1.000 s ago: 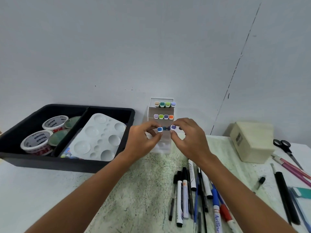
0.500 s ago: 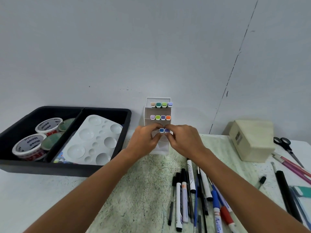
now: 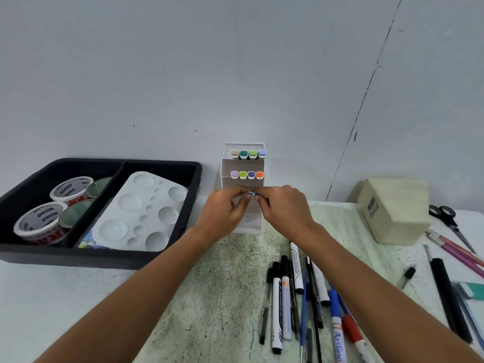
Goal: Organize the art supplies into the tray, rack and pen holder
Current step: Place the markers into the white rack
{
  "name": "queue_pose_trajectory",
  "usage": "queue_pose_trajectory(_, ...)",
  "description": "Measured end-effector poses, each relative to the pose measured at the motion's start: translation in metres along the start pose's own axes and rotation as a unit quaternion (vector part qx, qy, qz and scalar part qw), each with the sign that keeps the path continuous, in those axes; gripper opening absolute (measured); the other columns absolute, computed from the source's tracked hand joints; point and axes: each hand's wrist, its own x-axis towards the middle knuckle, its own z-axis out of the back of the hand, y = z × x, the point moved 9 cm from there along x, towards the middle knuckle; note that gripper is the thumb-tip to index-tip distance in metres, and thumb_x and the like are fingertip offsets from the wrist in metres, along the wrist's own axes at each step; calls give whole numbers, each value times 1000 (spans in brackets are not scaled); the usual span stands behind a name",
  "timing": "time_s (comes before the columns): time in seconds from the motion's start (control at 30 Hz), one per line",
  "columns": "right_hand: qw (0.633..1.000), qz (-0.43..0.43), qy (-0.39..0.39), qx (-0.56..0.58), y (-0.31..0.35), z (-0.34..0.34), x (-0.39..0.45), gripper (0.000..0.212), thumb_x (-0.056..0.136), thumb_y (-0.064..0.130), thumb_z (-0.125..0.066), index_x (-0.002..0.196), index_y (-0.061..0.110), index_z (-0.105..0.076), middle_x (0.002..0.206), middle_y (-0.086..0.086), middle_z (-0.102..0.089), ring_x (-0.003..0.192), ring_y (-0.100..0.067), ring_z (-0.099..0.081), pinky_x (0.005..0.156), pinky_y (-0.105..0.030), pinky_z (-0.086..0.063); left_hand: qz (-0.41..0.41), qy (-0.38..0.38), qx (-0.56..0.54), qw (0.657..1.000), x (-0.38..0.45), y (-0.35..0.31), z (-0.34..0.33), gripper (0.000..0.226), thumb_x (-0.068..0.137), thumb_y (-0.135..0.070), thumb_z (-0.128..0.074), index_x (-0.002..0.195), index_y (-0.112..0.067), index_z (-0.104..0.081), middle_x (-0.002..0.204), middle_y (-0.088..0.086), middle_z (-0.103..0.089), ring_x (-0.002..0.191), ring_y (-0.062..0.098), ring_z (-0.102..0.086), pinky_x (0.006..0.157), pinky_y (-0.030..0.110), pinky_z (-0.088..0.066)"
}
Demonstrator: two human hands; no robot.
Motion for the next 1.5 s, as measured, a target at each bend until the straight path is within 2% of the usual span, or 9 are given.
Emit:
queue_pose_trajectory(0.13,1000,-3,0,-8,1,0,-1,30,101,30,-41,117,30,-66,90,-5,-71,81,-27,-62,61,-28,-30,8,-4,53,999,-4,-9,2,21,96,-18,-56,111,-12,-70,73,-1,-72,46,9,-64,54,26,-53)
queue_pose_trajectory(0.3,1000,-20,-10,21,0,-1,-6,29,100,27,-42,117,26,-65,87,-9,-71,79,-32,-63,60,-30,-33,-15,-48,121,991,-6,-24,7,22,92,-18,-58,105,-9,-73,83,7,-75,57,23,-67,59,37,-56)
queue_pose_trajectory(0.5,993,-38,-49,99,-3,13,-36,36,93,16,-51,128,20,-59,95,-5,-68,81,-26,-63,65,-33,-48,5,-110,166,980,-28,-34,15,10,83,-12,-71,92,-7,-72,81,2,-73,57,10,-58,64,23,-48)
queue_pose_trajectory(0.63,990,-110,-10,91,-30,11,-94,42,94,20,-50,137,19,-51,124,-4,-59,112,-22,-54,83,-35,-46,-22,7,145,989,-70,-42,-33,19,82,-19,-70,99,-11,-72,89,3,-73,73,13,-64,69,23,-50)
queue_pose_trajectory(0.7,987,-140,16,76,-43,4,-128,43,95,23,-50,137,20,-50,130,-3,-57,118,-23,-51,90,-36,-46,-77,81,113,987,-89,-59,-65,23,78,-21,-68,99,-10,-72,92,3,-73,85,18,-66,75,30,-54)
queue_pose_trajectory(0.8,980,-189,29,55,-66,7,-167,42,95,26,-49,137,19,-51,132,-4,-55,120,-24,-51,91,-35,-46,-120,155,79,977,-100,-77,-100,28,77,-26,-65,99,-9,-71,95,3,-72,91,20,-64,79,31,-53)
queue_pose_trajectory(0.93,969,-244,11,32,-95,34,-198,41,95,28,-50,135,20,-52,127,-2,-57,112,-20,-54,87,-33,-46,-128,186,62,972,-94,-91,-132,38,81,-41,-58,103,-12,-71,99,1,-71,95,18,-62,80,31,-52)
queue_pose_trajectory(1.17,943,-332,-23,-7,-151,84,-264,40,94,24,-51,133,19,-54,132,-1,-55,114,-22,-56,86,-34,-47,-149,243,36,958,-85,-147,-198,42,83,-41,-57,113,-14,-68,110,0,-69,110,17,-55,89,29,-43)
queue_pose_trajectory(1.5,906,-422,-34,-1,-293,128,-311,30,94,17,-49,121,17,-63,121,-6,-63,107,-26,-59,86,-33,-45,-195,296,3,935,-55,-243,-311,36,83,-35,-52,108,-15,-69,101,1,-71,96,20,-61,82,37,-50)
